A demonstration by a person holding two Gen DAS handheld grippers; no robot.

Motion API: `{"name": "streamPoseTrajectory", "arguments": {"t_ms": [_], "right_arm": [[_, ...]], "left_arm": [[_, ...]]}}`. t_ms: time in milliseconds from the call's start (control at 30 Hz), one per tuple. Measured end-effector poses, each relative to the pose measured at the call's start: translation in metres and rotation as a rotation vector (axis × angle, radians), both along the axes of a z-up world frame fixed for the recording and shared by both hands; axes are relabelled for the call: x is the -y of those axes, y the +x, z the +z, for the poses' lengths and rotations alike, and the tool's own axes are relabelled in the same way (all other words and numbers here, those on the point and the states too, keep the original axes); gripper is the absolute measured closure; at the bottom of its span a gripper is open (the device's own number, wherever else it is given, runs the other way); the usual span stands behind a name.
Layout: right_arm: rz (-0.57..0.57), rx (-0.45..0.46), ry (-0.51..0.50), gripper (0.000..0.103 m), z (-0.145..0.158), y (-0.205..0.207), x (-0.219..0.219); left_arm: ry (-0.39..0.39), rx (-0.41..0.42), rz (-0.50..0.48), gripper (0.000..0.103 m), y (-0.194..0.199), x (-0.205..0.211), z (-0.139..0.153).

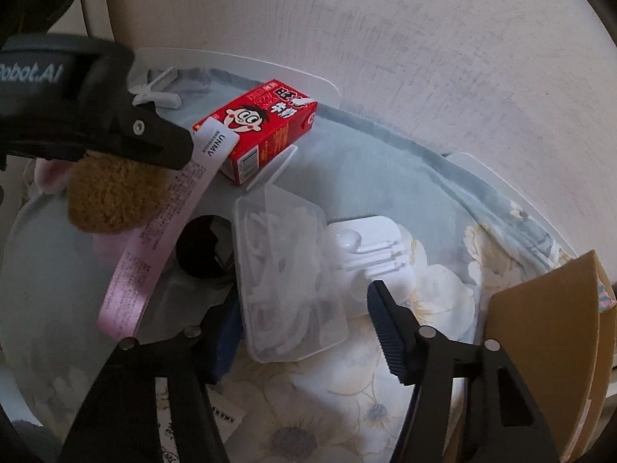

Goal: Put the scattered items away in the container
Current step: 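Grasp the fuzzy hair clip with the left tool while the right tool grasps the clear case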

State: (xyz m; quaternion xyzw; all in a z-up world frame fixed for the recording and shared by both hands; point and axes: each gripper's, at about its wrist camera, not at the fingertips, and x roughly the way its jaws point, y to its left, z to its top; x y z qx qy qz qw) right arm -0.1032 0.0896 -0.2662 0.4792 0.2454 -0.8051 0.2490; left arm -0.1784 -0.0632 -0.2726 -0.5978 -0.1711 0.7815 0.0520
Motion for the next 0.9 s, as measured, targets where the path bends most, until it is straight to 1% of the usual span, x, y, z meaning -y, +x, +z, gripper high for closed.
{"name": "streamPoseTrajectory", "arguments": {"t_ms": [33,100,133,167,200,267,300,333,400,500,567,667,767,900], "right_arm": [[0.002,-0.001,0.0,0.047,0.0,0.0,0.0],[0.024,-0.008,-0.004,0.049,0.0,0.0,0.001],[0.028,-0.01,-0.004,0.049,0.0,0.0,0.002],[0.031,-0.012,-0.004,0.049,0.0,0.0,0.002],[0.031,-0.01,-0.007,0.049,0.0,0.0,0.002],[0.027,0.001,-0.017,0.05,0.0,-0.002,0.0],[0.028,0.007,-0.023,0.052,0.0,-0.002,0.0],[0.031,0.017,-0.031,0.057,0.0,-0.003,-0.001],[0.036,0.014,-0.026,0.057,0.001,-0.001,0.0],[0.047,0.001,-0.024,0.061,0.001,0.001,0.0],[0.047,-0.001,-0.047,0.068,0.005,0.002,-0.001],[0.026,0.0,-0.071,0.073,0.008,0.0,-0.005],[0.001,0.031,-0.124,0.075,0.011,-0.004,-0.012],[-0.025,0.048,-0.164,0.075,0.014,-0.004,-0.022]], "left_arm": [[0.024,0.009,0.003,0.012,0.001,0.003,-0.003],[0.069,0.012,0.016,0.017,0.002,0.007,-0.006],[0.08,0.01,0.019,0.018,0.003,0.009,-0.006],[0.083,0.007,0.018,0.022,0.004,0.009,-0.006],[0.089,0.002,0.014,0.028,0.005,0.01,-0.005],[0.115,-0.011,-0.001,0.037,0.007,0.009,-0.002],[0.111,-0.015,-0.008,0.038,0.007,0.009,0.0],[0.1,-0.024,-0.018,0.039,0.008,0.008,0.001],[0.099,-0.032,-0.032,0.041,0.01,0.007,0.002],[0.11,-0.034,-0.029,0.043,0.012,0.01,0.004],[0.107,-0.041,-0.032,0.044,0.015,0.013,0.006],[0.091,-0.06,-0.041,0.045,0.02,0.016,0.012],[0.102,-0.083,-0.046,0.047,0.024,0.02,0.018],[0.103,-0.105,-0.038,0.047,0.028,0.027,0.024]]}}
